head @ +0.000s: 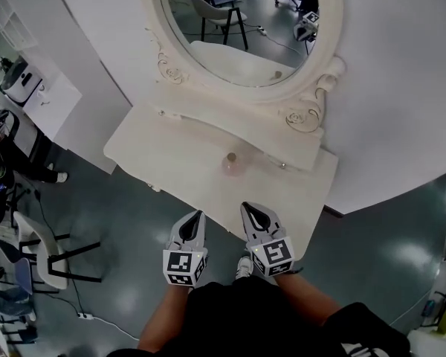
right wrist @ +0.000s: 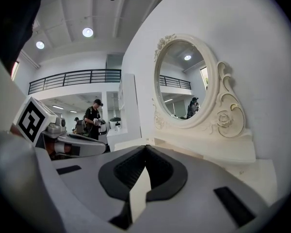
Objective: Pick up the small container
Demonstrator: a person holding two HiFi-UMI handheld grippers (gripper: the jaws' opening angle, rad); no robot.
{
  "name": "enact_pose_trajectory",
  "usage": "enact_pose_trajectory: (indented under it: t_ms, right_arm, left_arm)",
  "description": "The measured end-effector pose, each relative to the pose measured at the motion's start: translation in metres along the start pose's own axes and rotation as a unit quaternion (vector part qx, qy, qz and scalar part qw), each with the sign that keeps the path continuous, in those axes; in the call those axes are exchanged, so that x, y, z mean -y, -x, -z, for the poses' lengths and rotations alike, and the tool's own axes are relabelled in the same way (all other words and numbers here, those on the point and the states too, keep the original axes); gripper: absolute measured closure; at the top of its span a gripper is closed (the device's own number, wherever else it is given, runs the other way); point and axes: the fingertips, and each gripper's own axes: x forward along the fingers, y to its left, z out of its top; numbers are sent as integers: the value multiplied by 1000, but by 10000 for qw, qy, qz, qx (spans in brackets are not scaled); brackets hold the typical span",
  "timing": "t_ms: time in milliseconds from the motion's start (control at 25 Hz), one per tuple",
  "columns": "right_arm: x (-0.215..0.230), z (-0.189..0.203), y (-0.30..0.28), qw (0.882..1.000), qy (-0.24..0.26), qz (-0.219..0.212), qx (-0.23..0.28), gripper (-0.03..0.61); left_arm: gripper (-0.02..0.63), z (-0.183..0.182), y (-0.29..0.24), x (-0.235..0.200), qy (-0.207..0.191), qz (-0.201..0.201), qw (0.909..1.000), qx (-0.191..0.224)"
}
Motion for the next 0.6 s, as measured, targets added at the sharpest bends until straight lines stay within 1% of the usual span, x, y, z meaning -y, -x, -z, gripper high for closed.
enact_pose_trajectory:
  t_ms: [280,480,600]
  right_arm:
    - [21,-3,-8,9999,98,102,-5,583]
    - [25,-11,-22,9998,92,155,44,583]
    - [27,-8,-36,9995,229,195,-18,583]
  left_arm:
    - [607,-11,-27,2,-41,115,9999,14]
    - [607,-23,-46,0,-34,241,9997,95]
    - [607,-27,-60,-3,-43,376,9992,144]
